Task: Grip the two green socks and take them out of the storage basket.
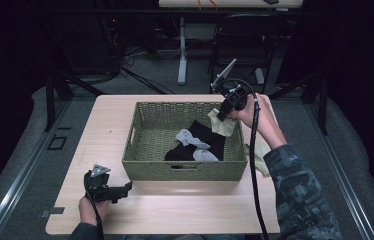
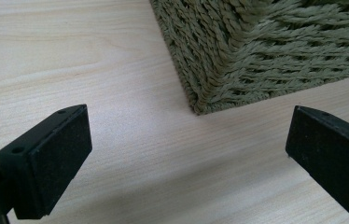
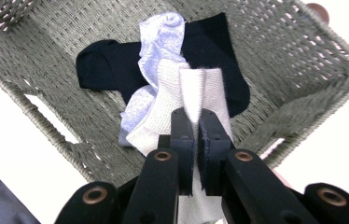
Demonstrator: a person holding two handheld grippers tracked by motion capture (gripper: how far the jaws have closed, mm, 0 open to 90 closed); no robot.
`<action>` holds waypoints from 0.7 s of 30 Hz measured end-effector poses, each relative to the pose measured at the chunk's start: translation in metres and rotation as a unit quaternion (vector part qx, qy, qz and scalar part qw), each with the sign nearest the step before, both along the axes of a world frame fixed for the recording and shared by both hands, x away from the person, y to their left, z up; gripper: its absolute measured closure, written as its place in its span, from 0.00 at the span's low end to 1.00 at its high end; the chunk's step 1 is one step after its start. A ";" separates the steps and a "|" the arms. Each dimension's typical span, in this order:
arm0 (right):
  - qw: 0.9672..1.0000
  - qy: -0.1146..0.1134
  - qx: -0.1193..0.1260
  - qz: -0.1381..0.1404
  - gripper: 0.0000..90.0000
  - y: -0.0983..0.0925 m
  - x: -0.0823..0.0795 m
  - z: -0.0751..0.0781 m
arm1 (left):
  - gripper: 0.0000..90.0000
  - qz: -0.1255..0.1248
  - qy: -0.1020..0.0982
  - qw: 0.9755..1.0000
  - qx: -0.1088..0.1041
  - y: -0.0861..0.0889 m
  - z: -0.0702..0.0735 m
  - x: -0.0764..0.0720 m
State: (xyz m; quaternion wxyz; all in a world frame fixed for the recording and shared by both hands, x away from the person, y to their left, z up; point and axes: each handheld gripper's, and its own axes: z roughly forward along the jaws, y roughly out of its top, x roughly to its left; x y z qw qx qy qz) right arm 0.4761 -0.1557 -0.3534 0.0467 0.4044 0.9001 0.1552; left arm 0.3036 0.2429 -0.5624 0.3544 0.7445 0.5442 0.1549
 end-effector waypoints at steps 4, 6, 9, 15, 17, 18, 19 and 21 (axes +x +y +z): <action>1.000 -0.006 0.001 -0.004 0.96 -0.005 -0.003 0.011 | 0.00 0.000 0.000 1.000 -0.001 0.000 0.000 0.000; 1.000 -0.010 0.001 -0.006 0.96 -0.009 -0.004 0.017 | 0.00 0.000 0.000 1.000 -0.001 0.000 0.000 0.000; 1.000 -0.016 0.001 -0.012 0.96 -0.018 -0.006 0.023 | 0.00 0.001 -0.001 1.000 -0.001 0.000 0.000 0.000; 0.999 -0.017 0.000 -0.033 0.96 -0.041 -0.010 0.028 | 0.00 0.002 -0.002 1.000 0.000 0.000 0.000 0.000; 0.999 -0.020 0.001 -0.038 0.96 -0.050 -0.011 0.029 | 0.00 0.002 -0.002 1.000 0.000 0.000 0.000 0.000; 0.999 -0.020 0.001 -0.038 0.96 -0.050 -0.011 0.029 | 0.00 0.002 -0.002 1.000 0.000 0.000 0.000 0.000; 0.999 -0.021 0.000 -0.045 0.96 -0.059 -0.012 0.029 | 0.00 0.002 -0.001 1.000 0.001 0.001 0.000 0.000; 0.998 -0.022 0.000 -0.051 0.96 -0.068 -0.013 0.028 | 0.00 0.003 -0.002 1.000 0.001 0.001 0.000 0.000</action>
